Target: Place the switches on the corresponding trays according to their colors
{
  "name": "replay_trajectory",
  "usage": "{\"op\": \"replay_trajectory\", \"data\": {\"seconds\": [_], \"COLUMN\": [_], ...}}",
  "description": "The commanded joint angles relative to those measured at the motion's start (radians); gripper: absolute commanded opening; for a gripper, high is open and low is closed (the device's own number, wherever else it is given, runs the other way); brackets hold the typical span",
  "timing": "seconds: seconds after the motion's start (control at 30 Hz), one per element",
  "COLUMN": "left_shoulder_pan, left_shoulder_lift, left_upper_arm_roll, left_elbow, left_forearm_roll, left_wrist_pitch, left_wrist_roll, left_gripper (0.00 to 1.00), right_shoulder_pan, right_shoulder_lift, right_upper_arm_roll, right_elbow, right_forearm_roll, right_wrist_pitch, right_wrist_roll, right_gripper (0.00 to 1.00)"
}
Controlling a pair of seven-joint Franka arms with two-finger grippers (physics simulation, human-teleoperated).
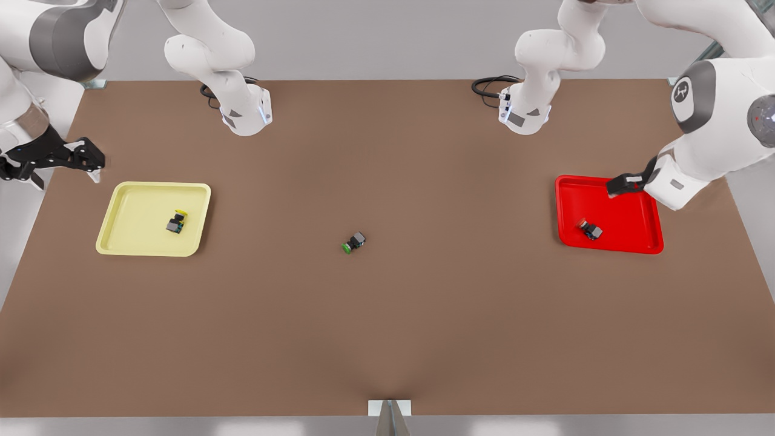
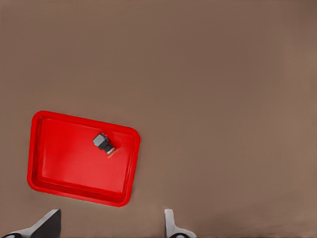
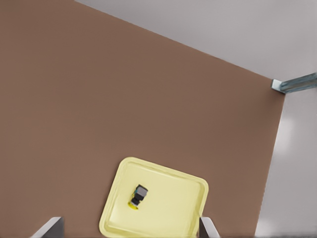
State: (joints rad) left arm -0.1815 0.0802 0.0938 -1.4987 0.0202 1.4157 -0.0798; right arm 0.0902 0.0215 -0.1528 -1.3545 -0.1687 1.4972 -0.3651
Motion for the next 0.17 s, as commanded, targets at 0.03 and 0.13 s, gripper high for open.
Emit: {"op": "replay_trajectory", "data": {"seconds": [0.03,0.13], "left_shoulder_pan": [0.111,0.114], "left_shoulder_lift": [0.000,0.006], "left_upper_arm_roll": [0.001,0.001], "left_elbow": [-0.002,-0.002], "left_forearm_roll": [0.000,0.000], "left_wrist_pitch": [0.000,0.000], "left_wrist_roll": [-0.002,0.000], "left_gripper": [1.00,1.00], "right_shoulder_pan": [0.010,0.010], "right_shoulder_lift": [0.001,0.001], "right_upper_arm_roll": [0.001,-0.001], "right_elbow": [-0.002,-0.005], "right_forearm_roll": [0.000,0.000], "right_wrist_pitch": [0.000,0.000], "right_wrist_roll": [0.002,0.002], "right_gripper": [1.00,1.00]}}
